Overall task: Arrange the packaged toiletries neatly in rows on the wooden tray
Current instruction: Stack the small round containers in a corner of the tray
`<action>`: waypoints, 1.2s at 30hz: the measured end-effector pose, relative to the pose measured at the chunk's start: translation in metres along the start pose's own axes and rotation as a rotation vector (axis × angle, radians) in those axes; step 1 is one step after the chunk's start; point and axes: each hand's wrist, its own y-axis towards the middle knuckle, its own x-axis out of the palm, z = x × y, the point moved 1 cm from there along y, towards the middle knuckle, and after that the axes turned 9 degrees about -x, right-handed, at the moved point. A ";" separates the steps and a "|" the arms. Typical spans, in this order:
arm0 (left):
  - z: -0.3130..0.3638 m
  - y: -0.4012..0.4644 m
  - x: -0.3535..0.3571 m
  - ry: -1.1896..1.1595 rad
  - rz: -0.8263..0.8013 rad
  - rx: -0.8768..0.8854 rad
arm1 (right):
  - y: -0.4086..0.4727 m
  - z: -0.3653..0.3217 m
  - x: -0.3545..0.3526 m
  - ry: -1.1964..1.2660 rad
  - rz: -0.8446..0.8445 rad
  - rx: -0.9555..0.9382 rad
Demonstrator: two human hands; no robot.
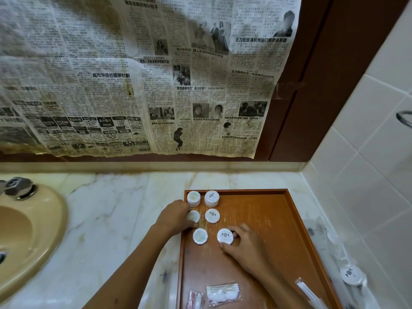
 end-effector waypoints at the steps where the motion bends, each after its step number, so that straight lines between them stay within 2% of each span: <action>1: -0.001 -0.002 0.000 -0.026 -0.004 -0.001 | 0.000 0.000 0.000 -0.002 -0.001 0.001; 3: -0.001 -0.009 -0.001 -0.059 0.040 -0.006 | 0.000 0.001 0.000 -0.005 -0.005 0.001; 7: 0.009 -0.033 0.003 -0.075 0.230 0.044 | -0.001 0.002 0.000 -0.003 -0.010 -0.010; 10: 0.017 -0.051 0.013 -0.014 0.140 0.103 | -0.002 0.003 0.001 -0.012 -0.014 -0.017; 13: 0.019 -0.059 0.023 0.062 0.061 0.041 | -0.003 0.004 0.002 -0.035 -0.020 -0.024; 17: 0.021 -0.059 0.028 0.062 0.115 0.026 | -0.002 0.002 0.004 -0.044 -0.014 -0.019; 22: 0.018 -0.053 0.024 -0.026 0.112 0.044 | 0.015 -0.002 0.008 0.067 0.065 0.002; 26: 0.011 -0.045 0.017 -0.099 0.196 -0.039 | 0.037 -0.007 0.014 0.109 0.090 -0.022; 30: 0.004 -0.033 0.012 -0.110 0.200 -0.113 | 0.056 -0.012 0.019 0.083 0.072 -0.031; 36: 0.003 -0.022 0.005 -0.101 0.191 -0.109 | 0.066 -0.015 0.023 0.019 0.060 -0.018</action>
